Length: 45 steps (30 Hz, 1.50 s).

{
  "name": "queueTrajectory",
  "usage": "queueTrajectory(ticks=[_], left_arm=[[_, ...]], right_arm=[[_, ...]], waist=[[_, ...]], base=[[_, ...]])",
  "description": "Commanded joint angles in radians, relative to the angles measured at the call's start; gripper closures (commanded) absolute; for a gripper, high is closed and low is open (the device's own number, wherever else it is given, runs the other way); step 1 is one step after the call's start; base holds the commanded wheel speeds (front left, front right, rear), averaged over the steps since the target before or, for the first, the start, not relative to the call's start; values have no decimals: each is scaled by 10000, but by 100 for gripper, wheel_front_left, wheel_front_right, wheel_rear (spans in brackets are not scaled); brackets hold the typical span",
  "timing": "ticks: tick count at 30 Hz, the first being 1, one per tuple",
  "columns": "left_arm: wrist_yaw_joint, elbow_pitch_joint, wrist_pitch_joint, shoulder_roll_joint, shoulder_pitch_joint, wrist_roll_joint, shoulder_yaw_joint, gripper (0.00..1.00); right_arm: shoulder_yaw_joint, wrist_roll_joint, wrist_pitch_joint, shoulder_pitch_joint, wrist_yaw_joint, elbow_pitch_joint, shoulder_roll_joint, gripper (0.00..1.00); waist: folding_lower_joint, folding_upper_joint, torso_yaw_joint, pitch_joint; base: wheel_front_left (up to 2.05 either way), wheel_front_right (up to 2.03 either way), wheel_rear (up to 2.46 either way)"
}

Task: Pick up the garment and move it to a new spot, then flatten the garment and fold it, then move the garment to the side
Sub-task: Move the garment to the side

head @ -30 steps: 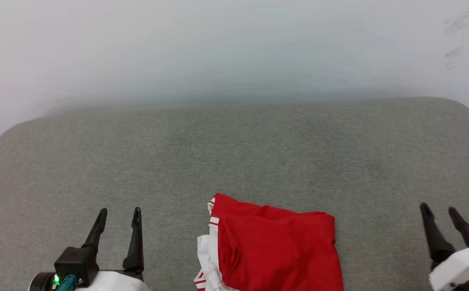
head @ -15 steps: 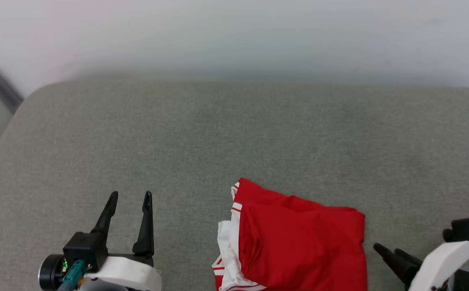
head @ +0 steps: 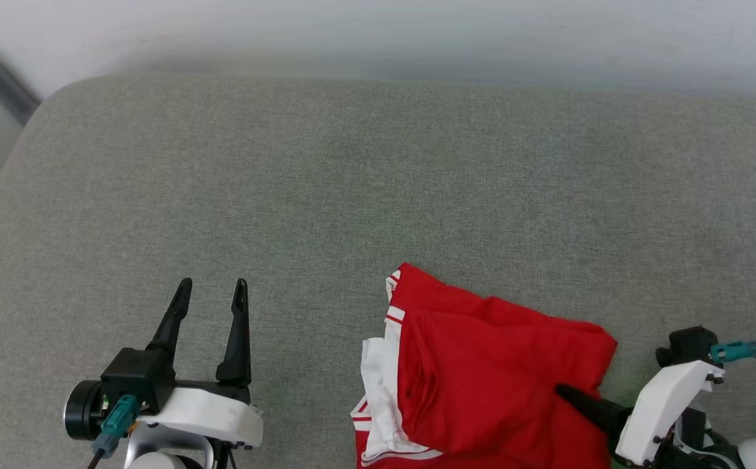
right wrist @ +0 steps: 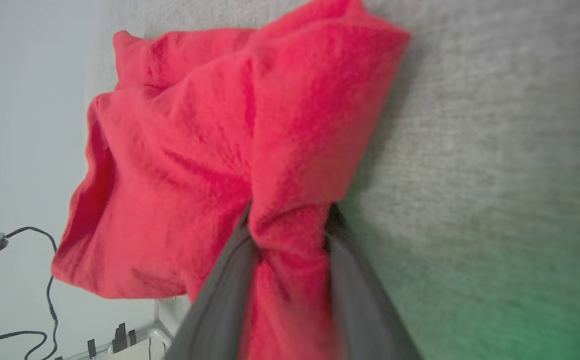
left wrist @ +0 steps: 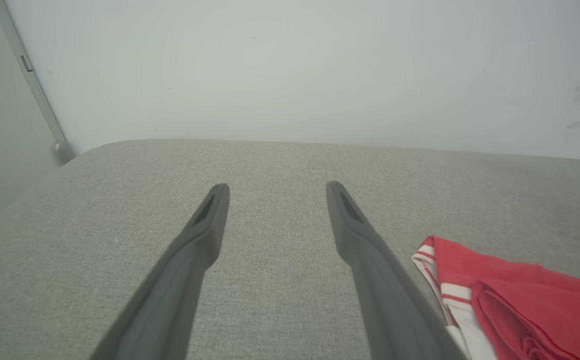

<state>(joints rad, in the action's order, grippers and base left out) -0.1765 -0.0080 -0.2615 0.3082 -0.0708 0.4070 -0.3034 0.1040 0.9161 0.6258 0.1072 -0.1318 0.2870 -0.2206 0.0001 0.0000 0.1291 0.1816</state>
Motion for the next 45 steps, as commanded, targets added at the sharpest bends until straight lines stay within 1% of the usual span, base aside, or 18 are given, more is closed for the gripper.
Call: queueTrajectory(ticks=[1, 7, 9, 11, 17, 22, 24, 28, 32, 35, 38, 43, 44, 45], left_arm=[[35, 27, -47, -27, -129, -81, 55, 0], [81, 209, -46, -47, 83, -205, 129, 0], [94, 194, -37, -17, 196, -217, 176, 0], [101, 156, -37, 28, 271, -234, 213, 0], [76, -84, -28, 163, 397, -276, 256, 0], [162, -308, -23, 169, 153, -358, 140, 0], [135, -416, -16, 183, 75, -397, 128, 0], [271, -665, 71, 312, -333, -526, 17, 0], [339, -1012, 352, 527, -920, -864, -146, 0], [447, -1345, 612, 671, -1426, -1115, -328, 0], [614, -1689, 900, 847, -1924, -1344, -492, 0], [858, -2179, 1339, 1098, -2676, -1606, -634, 0], [970, -2435, 1560, 1197, -3042, -1703, -719, 0], [1006, -2494, 1612, 1221, -3128, -1740, -741, 0]], right_arm=[[283, -3, 89, -136, 20, 305, 101, 100], [709, -69, -350, 207, 13, 5, -252, 100], [896, -231, -455, 317, 13, -117, -432, 100], [1139, -712, -559, 420, 14, -171, -718, 100], [1370, -2419, -849, 939, 14, 39, -1320, 100], [1143, -3187, -1106, 1387, 14, 228, -1664, 100], [1102, -3336, -1153, 1695, 14, 277, -1733, 100], [1002, -3708, -1589, 2407, 13, 600, -1837, 100], [761, -3928, -2282, 3303, 13, 1142, -1884, 100], [452, -4166, -2942, 3964, 16, 1712, -1998, 100], [96, -4350, -3678, 4697, 14, 2343, -2071, 100], [-548, -4798, -4770, 5827, 14, 3326, -2415, 100], [-924, -5088, -5280, 6412, 14, 3876, -2508, 100], [-1035, -5147, -5441, 6563, 14, 4077, -2488, 100]], waist=[[-1, 0, -23, -11], [-1, 0, -308, -381], [-1, 0, -530, -542], [-1, 0, -821, -669], [-1, 0, -2147, -810], [-1, 0, -3325, -539], [-1, 0, -3882, -302], [-1, 0, -4836, 377], [-1, 0, -5458, 1239], [-1, 0, -5683, 1879], [-1, 0, -5708, 2524], [-1, 0, -5449, 3512], [-1, 0, -5248, 3974], [-1, 0, -5180, 4085]], base=[[0, 0, 0], [0, 0, 0], [0, 0, 0], [0, 0, 0], [0, 0, 0], [0, 0, 0], [0, 0, 0], [0, 0, 0], [0, 0, 0], [0, 0, 0], [0, 0, 0], [0, 0, 0], [0, 0, 0], [0, 0, 0]])
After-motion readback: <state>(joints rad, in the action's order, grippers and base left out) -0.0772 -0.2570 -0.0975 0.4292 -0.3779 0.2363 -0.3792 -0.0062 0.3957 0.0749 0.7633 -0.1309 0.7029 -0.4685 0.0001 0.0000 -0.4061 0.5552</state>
